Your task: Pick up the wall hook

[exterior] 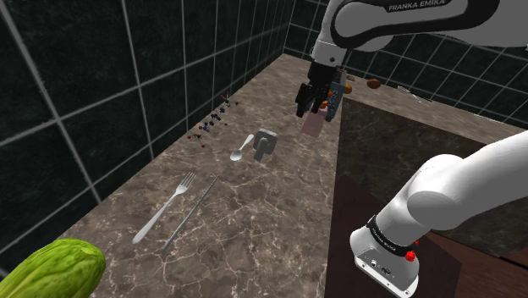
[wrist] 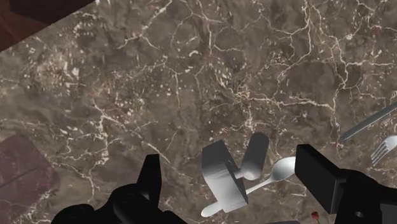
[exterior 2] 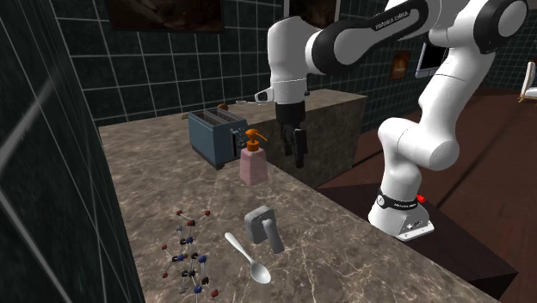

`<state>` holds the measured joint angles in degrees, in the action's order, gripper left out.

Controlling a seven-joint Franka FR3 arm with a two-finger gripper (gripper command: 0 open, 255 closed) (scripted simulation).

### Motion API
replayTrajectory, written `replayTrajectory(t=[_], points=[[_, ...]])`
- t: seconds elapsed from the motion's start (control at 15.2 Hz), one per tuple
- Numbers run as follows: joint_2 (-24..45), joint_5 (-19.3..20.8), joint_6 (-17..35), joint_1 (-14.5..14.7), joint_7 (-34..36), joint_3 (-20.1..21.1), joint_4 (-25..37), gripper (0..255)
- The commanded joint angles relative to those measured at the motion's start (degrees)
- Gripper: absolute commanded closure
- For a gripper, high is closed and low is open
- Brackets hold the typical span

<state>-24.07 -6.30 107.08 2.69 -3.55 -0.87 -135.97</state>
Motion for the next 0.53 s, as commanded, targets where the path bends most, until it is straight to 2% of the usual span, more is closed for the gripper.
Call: replayTrajectory(t=[0.0, 0.46], points=[[4.3, -1.0, 3.0, 0.5, -0.6, 0.0, 1.4, 0], [19.3, -4.8, 11.3, 2.0, -2.7, 0.4, 8.3, 0]])
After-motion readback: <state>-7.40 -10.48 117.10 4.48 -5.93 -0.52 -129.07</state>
